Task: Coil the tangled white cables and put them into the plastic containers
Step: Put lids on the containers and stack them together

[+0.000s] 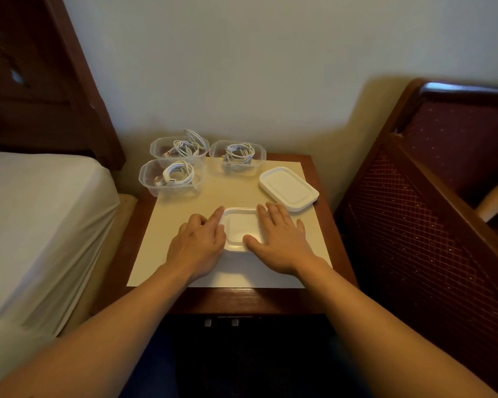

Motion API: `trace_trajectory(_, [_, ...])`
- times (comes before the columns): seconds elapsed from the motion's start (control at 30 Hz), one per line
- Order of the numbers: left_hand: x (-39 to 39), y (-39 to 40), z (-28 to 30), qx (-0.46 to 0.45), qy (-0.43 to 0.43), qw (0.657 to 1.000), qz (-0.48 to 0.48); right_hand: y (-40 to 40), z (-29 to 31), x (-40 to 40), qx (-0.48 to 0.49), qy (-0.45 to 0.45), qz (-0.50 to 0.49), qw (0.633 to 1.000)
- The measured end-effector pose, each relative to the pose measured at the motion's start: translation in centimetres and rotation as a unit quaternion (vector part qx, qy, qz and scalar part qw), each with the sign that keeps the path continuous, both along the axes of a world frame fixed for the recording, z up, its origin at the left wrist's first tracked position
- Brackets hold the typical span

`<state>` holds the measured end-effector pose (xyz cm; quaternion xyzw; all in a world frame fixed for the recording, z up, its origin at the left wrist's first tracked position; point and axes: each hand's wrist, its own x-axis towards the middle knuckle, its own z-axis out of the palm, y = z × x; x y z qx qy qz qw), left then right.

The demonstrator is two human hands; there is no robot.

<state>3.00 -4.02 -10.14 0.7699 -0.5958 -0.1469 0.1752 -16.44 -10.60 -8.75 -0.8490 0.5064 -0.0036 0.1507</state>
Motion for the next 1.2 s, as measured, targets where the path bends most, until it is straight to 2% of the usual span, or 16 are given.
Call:
trace_trajectory(0.1, [0.8,0.4,0.2,-0.063,0.012,0.998,0.028,-0.5,0.7,0.1,0.047,-0.05,-0.013,0.998])
trace_trajectory(0.23, [3.7,-0.9,1.0,-0.113,0.012,0.987,0.109,-1.7,1.2,1.6,-0.027,-0.111,-0.057,0.992])
trace_trajectory(0.37, [7.1,-3.0,2.1,-0.161,0.001,0.969,0.187,-5.7,1.8,2.6,-0.014,-0.113,-0.138,0.984])
trace_trajectory(0.5, [10.1,-6.3,2.5,-0.095,0.073,0.955,0.273,-9.7,2.0,2.1,0.027,-0.031,-0.206,0.978])
trace_trajectory(0.57, [11.3,-7.6,2.2,-0.054,0.135,0.945,0.292,-11.1,2.1,1.6,0.062,0.019,-0.221,0.973])
trace_trajectory(0.63, [11.5,-8.4,1.9,-0.048,0.158,0.94,0.3,-12.0,2.3,1.1,0.088,0.044,-0.231,0.968])
trace_trajectory(0.73, [10.8,-8.6,1.8,-0.075,0.168,0.928,0.325,-12.4,2.3,0.9,0.108,0.055,-0.22,0.968])
trace_trajectory(0.87, [9.7,-8.1,2.1,-0.095,0.211,0.907,0.351,-12.5,1.7,0.9,0.085,0.064,-0.205,0.973])
trace_trajectory(1.03, [9.0,-8.4,2.7,-0.061,0.238,0.889,0.388,-12.3,1.9,0.7,0.034,0.013,-0.197,0.98])
trace_trajectory(1.2, [8.5,-9.0,3.4,-0.063,0.286,0.845,0.447,-12.1,1.8,0.2,0.019,0.03,-0.157,0.987])
